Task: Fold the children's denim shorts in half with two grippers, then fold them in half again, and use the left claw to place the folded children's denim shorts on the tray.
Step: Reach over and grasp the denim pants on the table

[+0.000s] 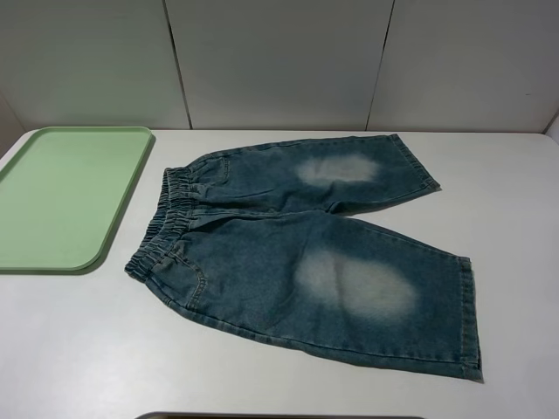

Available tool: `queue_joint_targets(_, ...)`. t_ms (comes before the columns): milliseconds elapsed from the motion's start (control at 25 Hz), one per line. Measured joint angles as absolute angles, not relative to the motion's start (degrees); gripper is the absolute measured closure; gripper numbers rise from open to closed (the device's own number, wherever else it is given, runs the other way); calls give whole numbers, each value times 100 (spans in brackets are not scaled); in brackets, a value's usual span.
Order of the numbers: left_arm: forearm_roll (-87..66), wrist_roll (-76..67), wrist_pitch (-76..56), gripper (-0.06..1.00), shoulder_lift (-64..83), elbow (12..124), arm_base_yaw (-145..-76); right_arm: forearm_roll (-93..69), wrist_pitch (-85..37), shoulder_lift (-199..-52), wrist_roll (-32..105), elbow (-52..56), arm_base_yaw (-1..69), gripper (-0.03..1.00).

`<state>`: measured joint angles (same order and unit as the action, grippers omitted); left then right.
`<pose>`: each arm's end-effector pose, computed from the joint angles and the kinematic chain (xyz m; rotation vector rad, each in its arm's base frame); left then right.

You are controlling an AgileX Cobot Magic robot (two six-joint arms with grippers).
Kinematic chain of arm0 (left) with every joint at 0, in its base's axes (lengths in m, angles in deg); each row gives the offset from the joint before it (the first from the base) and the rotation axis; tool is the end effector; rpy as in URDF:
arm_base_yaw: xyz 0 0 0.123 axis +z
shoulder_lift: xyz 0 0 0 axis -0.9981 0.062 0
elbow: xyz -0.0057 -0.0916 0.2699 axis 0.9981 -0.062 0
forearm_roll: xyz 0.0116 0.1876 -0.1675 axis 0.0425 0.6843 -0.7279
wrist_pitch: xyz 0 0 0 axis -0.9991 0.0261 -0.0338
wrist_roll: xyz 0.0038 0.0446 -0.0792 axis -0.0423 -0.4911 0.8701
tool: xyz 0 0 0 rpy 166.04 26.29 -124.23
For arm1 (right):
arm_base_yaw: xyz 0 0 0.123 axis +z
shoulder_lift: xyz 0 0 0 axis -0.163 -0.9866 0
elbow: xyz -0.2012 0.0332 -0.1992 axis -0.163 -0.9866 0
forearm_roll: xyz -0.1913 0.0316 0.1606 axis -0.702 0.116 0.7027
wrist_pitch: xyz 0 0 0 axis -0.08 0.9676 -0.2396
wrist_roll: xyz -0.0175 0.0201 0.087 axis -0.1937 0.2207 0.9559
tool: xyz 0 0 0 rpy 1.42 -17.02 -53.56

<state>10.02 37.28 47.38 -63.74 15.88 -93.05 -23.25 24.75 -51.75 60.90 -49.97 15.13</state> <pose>-0.0031 0.0105 0.2722 -0.0180 2.0572 0.0004 -0.0030 -0.0052 0.2791 -0.0711 1.9987 0.0082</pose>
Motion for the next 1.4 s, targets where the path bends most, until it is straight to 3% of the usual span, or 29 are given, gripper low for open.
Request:
queue_joint_targets(640, 961, 3644, 4731, -2, -6374, 1588, -9706, -2325, 2475, -5175, 6095, -4997, 1513, 27)
queue_joint_targets(1040, 955, 1764, 3990, -2, -6129, 1773, -10278, -1968, 2091, -6154, 4810, -4684, 1519, 27)
queue_joint_targets(1400, 974, 230, 3398, -2, -4030, 2140, -11253, -2367, 1571, -8426, 3845, -4461, 2708, 27)
